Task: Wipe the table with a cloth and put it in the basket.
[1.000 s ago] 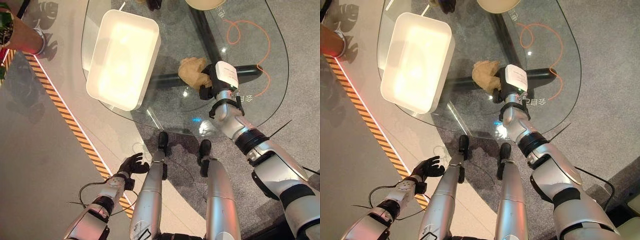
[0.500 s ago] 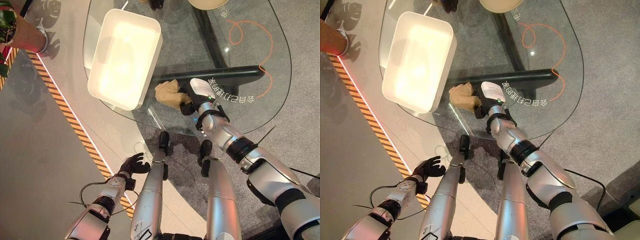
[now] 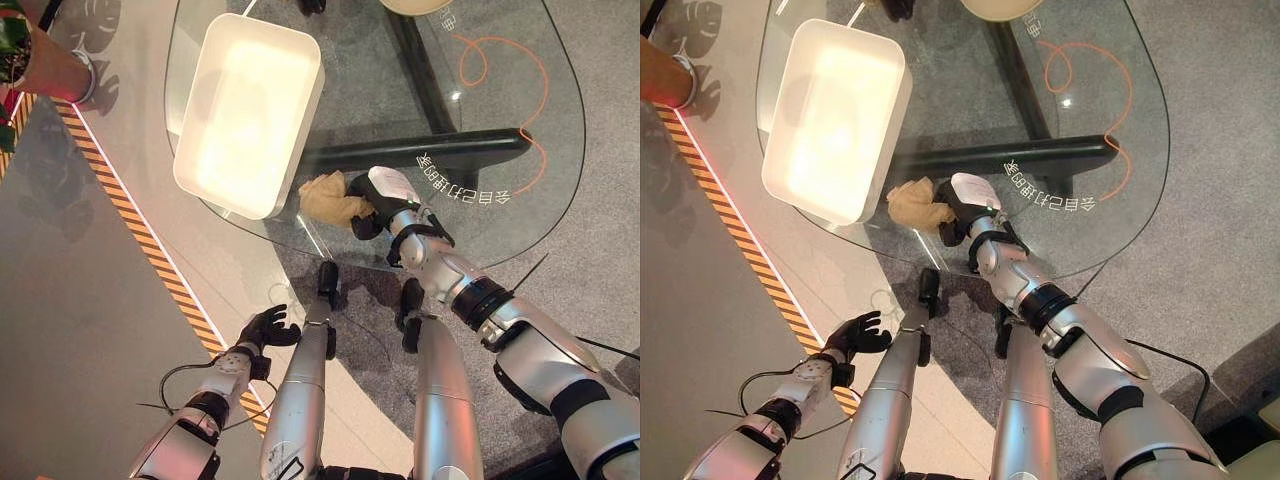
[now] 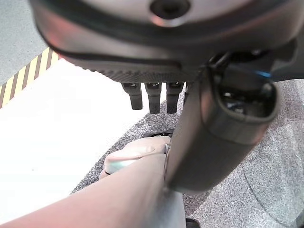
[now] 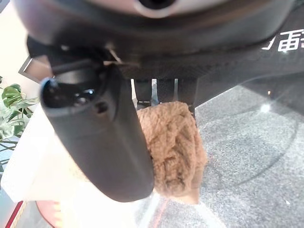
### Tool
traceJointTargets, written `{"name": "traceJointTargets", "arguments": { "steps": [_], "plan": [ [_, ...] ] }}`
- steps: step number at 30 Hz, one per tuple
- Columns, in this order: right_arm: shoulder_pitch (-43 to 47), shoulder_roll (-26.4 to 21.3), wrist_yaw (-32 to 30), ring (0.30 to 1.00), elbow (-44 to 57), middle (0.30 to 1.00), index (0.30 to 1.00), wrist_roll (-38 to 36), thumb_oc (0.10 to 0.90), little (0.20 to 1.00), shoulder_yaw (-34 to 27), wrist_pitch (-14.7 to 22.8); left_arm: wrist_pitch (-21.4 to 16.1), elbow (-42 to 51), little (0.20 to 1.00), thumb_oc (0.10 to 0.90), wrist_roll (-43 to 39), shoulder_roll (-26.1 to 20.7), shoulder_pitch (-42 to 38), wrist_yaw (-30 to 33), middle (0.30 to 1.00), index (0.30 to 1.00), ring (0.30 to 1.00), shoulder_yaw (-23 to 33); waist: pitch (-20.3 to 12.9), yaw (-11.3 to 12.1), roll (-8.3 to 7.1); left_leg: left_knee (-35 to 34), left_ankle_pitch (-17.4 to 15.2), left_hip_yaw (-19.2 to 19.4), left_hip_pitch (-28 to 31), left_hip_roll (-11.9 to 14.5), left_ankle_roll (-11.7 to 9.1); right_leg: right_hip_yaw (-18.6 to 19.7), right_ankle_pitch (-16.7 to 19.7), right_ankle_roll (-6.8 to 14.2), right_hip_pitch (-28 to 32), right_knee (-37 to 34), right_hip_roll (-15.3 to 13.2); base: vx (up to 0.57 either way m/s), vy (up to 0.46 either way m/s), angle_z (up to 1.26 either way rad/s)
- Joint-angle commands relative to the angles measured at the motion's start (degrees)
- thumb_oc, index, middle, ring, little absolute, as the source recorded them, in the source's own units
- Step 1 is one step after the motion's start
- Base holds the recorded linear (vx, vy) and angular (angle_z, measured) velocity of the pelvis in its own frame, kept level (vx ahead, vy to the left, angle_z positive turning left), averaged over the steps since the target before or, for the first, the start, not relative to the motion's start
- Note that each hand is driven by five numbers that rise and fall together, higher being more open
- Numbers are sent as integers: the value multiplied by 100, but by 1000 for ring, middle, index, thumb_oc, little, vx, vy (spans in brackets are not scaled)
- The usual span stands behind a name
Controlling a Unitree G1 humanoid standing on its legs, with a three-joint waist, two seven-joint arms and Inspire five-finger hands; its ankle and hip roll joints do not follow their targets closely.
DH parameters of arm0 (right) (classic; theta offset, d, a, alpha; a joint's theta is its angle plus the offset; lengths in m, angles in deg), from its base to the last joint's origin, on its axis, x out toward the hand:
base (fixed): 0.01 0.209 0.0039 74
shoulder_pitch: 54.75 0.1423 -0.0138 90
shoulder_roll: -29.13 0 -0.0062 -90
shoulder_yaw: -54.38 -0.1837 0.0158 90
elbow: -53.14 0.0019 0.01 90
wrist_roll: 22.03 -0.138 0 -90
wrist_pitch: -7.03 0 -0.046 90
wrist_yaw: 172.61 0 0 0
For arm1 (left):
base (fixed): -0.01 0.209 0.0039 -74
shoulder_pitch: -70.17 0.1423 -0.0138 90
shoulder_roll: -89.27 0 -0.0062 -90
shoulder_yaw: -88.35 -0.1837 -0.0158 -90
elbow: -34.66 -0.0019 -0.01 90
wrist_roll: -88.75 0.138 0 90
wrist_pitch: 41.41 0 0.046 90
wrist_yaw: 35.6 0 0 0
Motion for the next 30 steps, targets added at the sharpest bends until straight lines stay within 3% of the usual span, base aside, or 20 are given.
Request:
{"name": "traceJointTargets", "arguments": {
  "steps": [1,5,12,19,23,28,30],
  "plan": [
    [-42,657,273,300,550,300,300,62,100,200,362,471,59,-135,900,800,157,141,79,-32,900,900,900,-176,29,11,-116,826,-530,677,-54,-456,611,126,804,220,243,-1034,94,0,0,0],
    [-73,635,130,300,491,300,300,140,100,200,343,370,70,-135,900,800,147,138,64,-30,900,900,900,-198,29,8,-107,831,-536,664,-50,-469,619,136,809,229,244,-1034,83,0,0,0],
    [95,441,-711,300,-51,300,300,138,100,200,157,335,19,-234,900,800,51,186,-7,-53,900,900,900,-226,29,-13,-61,853,-545,690,-33,-450,625,181,809,234,231,-982,79,-2,10,0],
    [587,-341,-2293,300,-974,300,300,-467,100,200,-566,382,-74,-312,900,800,-12,131,59,-58,900,900,900,-278,29,45,-61,883,-584,681,-50,-365,648,124,823,276,214,-914,46,0,1,1],
    [742,-781,-2701,300,-1178,300,300,-552,100,200,-919,263,-75,-234,900,800,-40,79,217,-65,900,900,900,-279,29,58,-76,971,-804,654,72,-349,652,139,617,327,302,-753,69,51,2,4],
    [952,-1197,-3054,300,-1279,300,300,-763,100,200,-1102,137,-92,-175,900,800,-111,-12,228,-77,900,900,900,-254,29,43,-86,936,-659,661,-76,-328,691,121,776,283,171,-818,93,-27,7,2],
    [909,-1437,-3279,300,-1394,300,300,-915,100,200,-1300,107,-73,-101,900,800,-141,-68,332,-107,900,900,900,-244,29,20,-85,1017,-865,642,26,-326,675,172,570,314,249,-706,110,61,8,3]
  ]
}}
